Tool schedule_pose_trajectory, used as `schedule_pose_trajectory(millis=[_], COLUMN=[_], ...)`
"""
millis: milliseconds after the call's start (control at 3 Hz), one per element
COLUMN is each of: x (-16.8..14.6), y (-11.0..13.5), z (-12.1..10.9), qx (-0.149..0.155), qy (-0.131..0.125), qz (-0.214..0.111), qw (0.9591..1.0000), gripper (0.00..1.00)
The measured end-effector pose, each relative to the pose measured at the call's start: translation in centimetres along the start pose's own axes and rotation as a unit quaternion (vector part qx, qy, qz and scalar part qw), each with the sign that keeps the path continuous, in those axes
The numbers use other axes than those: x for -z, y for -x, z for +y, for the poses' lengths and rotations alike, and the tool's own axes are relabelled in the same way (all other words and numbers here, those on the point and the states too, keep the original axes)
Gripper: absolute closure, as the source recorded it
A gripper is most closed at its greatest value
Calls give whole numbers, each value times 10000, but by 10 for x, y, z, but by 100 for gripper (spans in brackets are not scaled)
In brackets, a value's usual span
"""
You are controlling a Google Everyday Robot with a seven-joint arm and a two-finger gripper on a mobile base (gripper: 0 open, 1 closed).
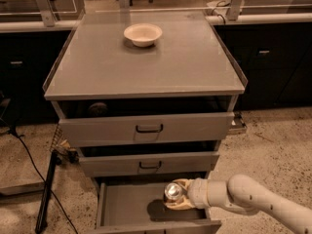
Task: Place orange can into bottom drawer
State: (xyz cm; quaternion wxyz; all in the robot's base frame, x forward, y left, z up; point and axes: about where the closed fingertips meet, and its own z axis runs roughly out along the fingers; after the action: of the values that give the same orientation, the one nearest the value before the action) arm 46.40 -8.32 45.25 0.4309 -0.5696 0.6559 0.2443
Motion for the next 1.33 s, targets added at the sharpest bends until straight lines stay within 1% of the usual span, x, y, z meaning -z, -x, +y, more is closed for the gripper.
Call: schedule_pose_trajectory(millis=[333,667,1000,1333], x=[-19,-55,-79,-107], y=[-20,-63,-92,-135], z=[-4,-18,-27,-38], qx=[212,320,327,265], qy=[8,-28,-71,-165], qz=[46,120,183,244], qw=[9998,9994,9993,9992], gripper=[100,100,100,100])
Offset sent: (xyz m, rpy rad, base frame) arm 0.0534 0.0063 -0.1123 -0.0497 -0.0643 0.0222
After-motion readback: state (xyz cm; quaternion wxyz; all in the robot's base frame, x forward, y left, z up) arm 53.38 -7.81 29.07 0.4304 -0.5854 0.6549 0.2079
